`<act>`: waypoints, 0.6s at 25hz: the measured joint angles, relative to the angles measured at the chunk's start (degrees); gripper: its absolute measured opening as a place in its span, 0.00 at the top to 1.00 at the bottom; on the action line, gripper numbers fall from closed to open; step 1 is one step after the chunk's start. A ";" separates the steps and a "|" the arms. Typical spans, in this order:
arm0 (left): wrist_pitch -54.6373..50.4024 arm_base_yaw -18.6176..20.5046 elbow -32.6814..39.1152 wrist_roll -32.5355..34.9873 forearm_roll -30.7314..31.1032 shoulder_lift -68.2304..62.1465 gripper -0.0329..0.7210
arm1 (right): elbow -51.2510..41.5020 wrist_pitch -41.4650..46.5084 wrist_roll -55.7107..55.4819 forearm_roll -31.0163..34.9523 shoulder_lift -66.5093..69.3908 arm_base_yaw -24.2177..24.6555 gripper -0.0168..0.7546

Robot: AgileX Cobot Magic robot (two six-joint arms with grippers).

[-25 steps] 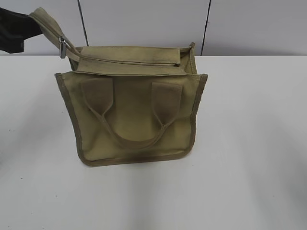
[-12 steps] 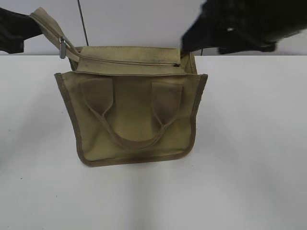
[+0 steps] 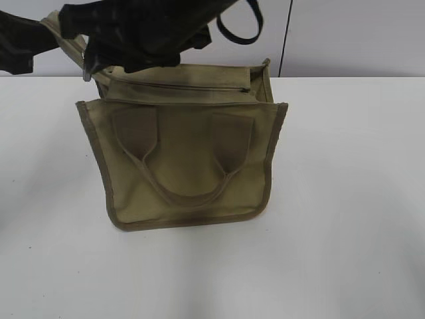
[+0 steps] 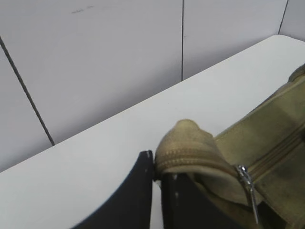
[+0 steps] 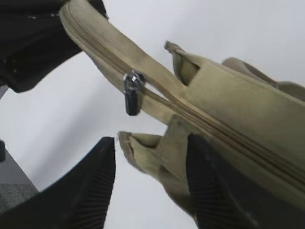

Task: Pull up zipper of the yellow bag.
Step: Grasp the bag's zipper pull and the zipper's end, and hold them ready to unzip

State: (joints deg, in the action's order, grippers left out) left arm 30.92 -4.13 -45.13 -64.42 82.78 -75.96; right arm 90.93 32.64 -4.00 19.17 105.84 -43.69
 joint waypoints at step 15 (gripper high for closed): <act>0.05 0.00 -0.06 0.00 0.00 0.00 0.95 | 7.62 -1.59 -2.92 3.55 8.65 -0.97 0.61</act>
State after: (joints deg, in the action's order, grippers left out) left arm 30.98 -4.13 -45.19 -64.42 82.78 -75.96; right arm 98.56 31.05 -6.92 22.72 114.49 -44.67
